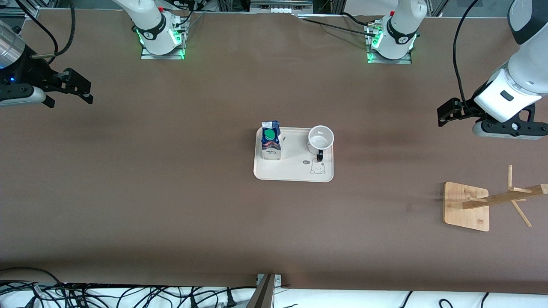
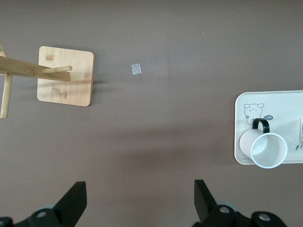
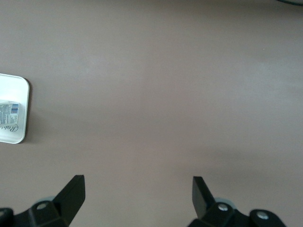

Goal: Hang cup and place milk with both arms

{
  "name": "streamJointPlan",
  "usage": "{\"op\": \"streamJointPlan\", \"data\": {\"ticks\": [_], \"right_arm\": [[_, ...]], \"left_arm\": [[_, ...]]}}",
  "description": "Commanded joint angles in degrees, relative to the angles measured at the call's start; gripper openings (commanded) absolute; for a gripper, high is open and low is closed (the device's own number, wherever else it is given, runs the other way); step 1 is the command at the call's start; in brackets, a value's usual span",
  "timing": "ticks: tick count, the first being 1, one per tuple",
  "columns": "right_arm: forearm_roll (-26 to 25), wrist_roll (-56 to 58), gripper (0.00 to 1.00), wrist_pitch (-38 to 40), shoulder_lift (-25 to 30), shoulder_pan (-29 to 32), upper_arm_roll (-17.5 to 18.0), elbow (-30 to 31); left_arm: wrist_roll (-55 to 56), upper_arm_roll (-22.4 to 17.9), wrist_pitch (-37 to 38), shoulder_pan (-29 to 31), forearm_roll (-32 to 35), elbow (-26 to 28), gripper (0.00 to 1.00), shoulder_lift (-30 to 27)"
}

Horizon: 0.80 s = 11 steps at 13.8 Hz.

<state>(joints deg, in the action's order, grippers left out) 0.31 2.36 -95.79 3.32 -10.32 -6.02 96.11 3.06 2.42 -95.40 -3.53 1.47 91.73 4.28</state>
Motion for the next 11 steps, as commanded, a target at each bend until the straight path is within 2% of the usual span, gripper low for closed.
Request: {"op": "streamJointPlan", "data": {"ticks": [1,11], "right_arm": [[-0.4,0.0,1.0,0.3,-0.1,0.3,0.1,-0.2],[-0.3,0.1,1.0,-2.1,-1.0,0.5,-0.2,-1.1]], "left_arm": [[0.0,0.0,1.4,-0.1,-0.5,-1.9,1.0,0.9],[0.0,0.0,1.5,-0.2,-0.5,-1.9,1.0,0.9]]}}
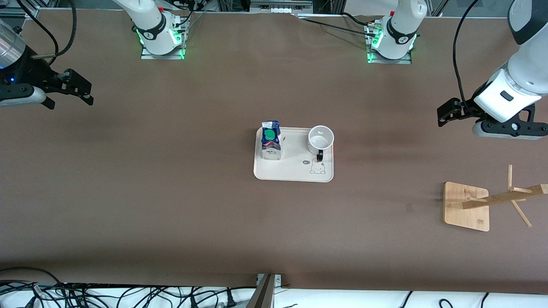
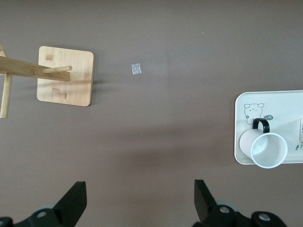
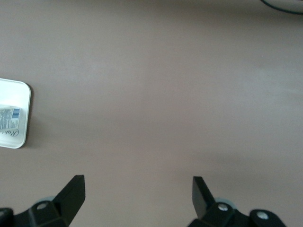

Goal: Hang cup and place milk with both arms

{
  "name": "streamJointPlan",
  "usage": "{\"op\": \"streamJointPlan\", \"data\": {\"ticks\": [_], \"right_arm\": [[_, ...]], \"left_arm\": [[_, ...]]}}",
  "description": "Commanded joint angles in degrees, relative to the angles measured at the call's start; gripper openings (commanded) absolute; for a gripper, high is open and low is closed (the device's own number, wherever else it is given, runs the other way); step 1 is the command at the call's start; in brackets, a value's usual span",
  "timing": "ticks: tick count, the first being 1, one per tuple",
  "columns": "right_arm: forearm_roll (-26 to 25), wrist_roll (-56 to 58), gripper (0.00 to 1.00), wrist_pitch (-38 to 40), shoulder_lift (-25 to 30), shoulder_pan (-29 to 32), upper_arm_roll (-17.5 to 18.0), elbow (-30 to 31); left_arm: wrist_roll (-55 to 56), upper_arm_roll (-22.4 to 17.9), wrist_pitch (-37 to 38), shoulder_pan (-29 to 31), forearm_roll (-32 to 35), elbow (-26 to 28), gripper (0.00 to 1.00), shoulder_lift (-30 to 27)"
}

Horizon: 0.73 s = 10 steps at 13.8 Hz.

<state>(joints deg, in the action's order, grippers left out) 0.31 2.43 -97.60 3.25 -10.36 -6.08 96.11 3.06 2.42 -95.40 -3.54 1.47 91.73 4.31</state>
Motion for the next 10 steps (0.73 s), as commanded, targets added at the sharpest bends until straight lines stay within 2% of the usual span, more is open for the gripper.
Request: {"op": "streamJointPlan", "data": {"ticks": [1,4,6,8,10], "right_arm": [[-0.3,0.1,1.0,-1.6,-1.8,0.6,-0.2,-1.6],[0.5,0.1,1.0,-3.5,-2.3,0.3,0.0,-1.6],[0.5,0.7,1.0,-1.8,-3.1,-0.2,0.2,-1.4],[0.6,1.0,1.0,3.1,-6.3,-0.5,0.5,-1.4],[0.6,-0.1,1.0,3.2,-6.9,-3.2,2.1,-1.5]], "left_arm": [[0.0,0.0,1.5,-0.2,-0.5,-1.9,1.0,0.9],[0.0,0.0,1.5,-0.1,-0.5,-1.9,1.0,0.9],[0.0,0.0,1.5,-0.2,-0.5,-1.9,1.0,0.9],[0.0,0.0,1.9,-0.2,-0.5,-1.9,1.0,0.9],[0.0,0.0,2.0,-0.2,-0.5,-1.9,1.0,0.9]]}}
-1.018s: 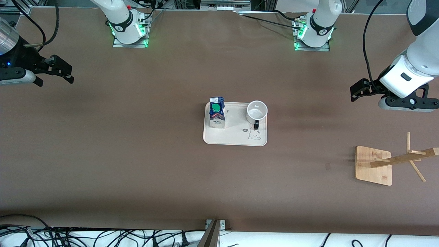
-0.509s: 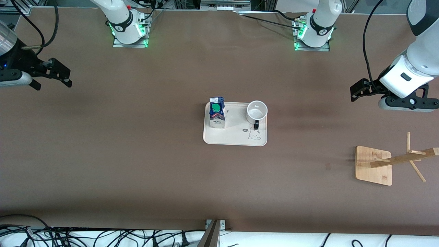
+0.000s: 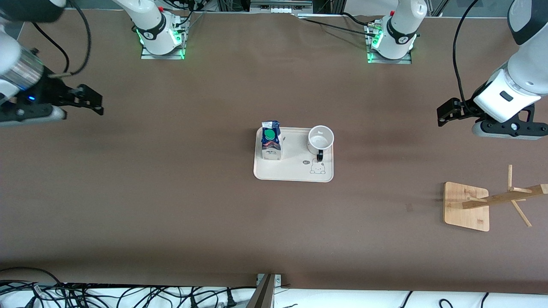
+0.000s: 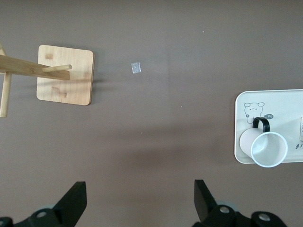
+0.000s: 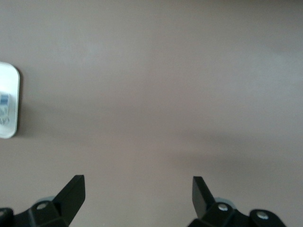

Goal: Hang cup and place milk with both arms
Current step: 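Reach the right gripper down and grasp the blue milk carton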

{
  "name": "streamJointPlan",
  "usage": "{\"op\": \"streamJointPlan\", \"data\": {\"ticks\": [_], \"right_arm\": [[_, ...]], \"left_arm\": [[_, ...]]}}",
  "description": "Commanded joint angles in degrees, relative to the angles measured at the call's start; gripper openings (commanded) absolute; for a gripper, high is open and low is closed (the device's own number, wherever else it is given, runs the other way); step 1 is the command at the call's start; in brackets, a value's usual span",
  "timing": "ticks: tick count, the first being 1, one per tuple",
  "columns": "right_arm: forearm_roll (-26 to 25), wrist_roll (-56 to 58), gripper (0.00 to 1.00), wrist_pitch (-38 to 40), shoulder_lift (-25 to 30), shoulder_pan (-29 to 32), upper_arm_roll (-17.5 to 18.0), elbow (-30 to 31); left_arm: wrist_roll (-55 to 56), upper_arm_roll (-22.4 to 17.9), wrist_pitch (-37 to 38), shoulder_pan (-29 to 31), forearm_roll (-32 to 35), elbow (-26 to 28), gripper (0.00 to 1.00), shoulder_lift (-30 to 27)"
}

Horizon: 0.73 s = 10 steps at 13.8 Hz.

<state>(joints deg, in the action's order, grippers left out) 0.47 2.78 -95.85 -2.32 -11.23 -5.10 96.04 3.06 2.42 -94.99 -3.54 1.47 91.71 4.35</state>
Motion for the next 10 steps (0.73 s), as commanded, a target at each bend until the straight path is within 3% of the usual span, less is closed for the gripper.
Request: {"op": "streamJointPlan", "data": {"ticks": [1,4,7,10], "right_arm": [[0.4,-4.0,1.0,0.3,-2.2,-4.4,1.6,-1.6],[0.4,-11.5,1.0,-3.4,-6.5,-10.6,3.1,-2.6],[5.4,-17.7,1.0,-4.9,-14.0,-16.4,3.2,-8.9],[6.0,-29.1,1.0,-7.3,-21.0,-23.5,3.2,-16.1]], "left_arm": [[0.0,0.0,1.6,-0.1,-0.5,-1.9,1.0,0.8],[-0.1,0.0,1.6,-0.1,-0.5,-1.9,1.0,0.8],[0.1,0.0,1.6,-0.1,-0.5,-1.9,1.0,0.8],[0.0,0.0,1.5,-0.1,-0.5,-1.9,1.0,0.8]]}}
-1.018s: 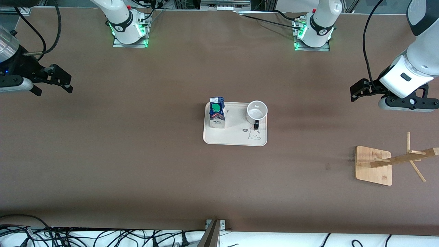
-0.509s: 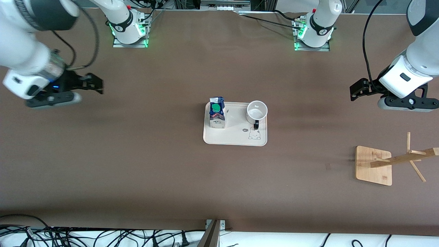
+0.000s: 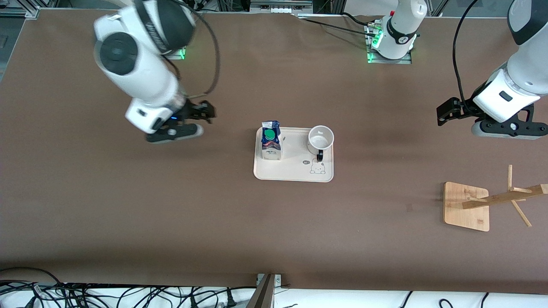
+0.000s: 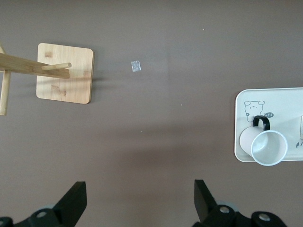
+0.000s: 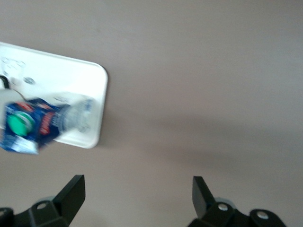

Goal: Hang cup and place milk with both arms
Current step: 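Reach the right gripper down and grasp the blue milk carton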

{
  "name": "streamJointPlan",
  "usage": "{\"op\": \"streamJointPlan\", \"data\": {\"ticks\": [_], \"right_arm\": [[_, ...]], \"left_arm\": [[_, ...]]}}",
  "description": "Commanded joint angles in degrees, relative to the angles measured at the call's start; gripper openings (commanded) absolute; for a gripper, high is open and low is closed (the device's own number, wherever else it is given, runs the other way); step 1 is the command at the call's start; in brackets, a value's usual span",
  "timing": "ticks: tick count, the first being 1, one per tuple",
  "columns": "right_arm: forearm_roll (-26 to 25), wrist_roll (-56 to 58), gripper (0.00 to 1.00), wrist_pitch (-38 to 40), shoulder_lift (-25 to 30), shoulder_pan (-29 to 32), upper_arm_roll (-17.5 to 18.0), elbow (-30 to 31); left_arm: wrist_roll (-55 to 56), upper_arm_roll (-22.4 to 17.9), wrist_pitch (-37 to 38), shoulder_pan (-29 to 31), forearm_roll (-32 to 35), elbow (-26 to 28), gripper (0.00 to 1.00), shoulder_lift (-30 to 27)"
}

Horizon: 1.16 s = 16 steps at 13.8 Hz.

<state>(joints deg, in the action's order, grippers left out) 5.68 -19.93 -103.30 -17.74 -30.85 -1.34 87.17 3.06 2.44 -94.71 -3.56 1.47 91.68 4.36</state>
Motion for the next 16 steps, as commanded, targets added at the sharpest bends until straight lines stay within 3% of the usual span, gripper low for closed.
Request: {"op": "streamJointPlan", "data": {"ticks": [1,9,16], "right_arm": [[0.9,-9.9,1.0,-1.3,-7.1,-5.7,-0.6,-8.3],[0.4,-19.3,1.0,-14.9,-15.2,-13.9,-0.6,-8.3],[-0.8,-20.0,1.0,-18.3,-17.2,-14.9,-0.9,-5.2]], "left_arm": [[0.0,0.0,1.2,-0.1,-0.5,-1.9,1.0,0.8],[0.3,0.1,1.3,-0.2,-0.5,-1.9,1.0,0.8],[0.3,0.4,1.2,-0.1,-0.6,-1.9,1.0,0.8]]}}
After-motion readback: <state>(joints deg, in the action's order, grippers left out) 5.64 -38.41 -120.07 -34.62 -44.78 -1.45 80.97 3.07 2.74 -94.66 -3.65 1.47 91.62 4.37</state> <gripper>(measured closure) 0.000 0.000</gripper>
